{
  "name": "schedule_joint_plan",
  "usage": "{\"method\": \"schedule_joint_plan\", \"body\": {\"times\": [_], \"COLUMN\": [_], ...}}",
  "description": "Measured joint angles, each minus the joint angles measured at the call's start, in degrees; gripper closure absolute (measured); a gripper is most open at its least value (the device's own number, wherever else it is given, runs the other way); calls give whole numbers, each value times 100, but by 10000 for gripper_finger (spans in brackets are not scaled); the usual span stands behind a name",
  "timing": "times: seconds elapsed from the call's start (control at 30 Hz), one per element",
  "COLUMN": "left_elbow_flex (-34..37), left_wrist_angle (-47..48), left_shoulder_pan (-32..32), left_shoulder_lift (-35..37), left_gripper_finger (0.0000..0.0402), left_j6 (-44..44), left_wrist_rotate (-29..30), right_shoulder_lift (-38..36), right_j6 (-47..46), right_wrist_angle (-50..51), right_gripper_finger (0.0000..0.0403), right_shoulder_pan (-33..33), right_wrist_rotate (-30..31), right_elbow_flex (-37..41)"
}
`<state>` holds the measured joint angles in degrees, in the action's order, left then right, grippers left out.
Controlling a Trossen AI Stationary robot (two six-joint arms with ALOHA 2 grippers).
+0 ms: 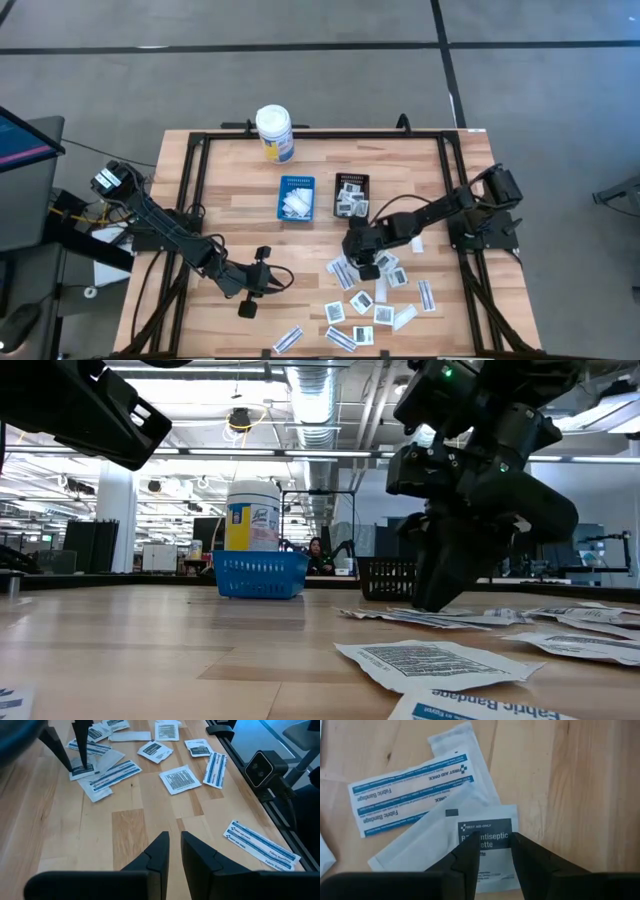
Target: Pick & Place First Aid Supplies
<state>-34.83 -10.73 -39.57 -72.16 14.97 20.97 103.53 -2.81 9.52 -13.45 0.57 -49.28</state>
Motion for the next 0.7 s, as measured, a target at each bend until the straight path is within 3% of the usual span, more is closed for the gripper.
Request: {"method": "schedule_joint_plan", "body": {"times": [0.13, 0.37, 0.7], "left_elbow_flex": [-2, 0, 0], "left_wrist_angle": [-1, -1, 1], "left_shoulder_pan": [0, 0, 52], "left_shoulder_lift": [0, 0, 0], "left_gripper_finger": [353, 353, 353], "left_j6": [-3, -14, -16], "left_wrist_rotate": [0, 0, 0], "right_shoulder_lift": [4, 7, -531], "right_j6": [19, 280, 307], "right_wrist_angle": [19, 36, 536], "right_gripper_finger": [312, 393, 398], "right_shoulder_pan": [2, -99, -260], "right_wrist_rotate": [-14, -14, -58], "right_elbow_flex": [0, 7, -708]}}
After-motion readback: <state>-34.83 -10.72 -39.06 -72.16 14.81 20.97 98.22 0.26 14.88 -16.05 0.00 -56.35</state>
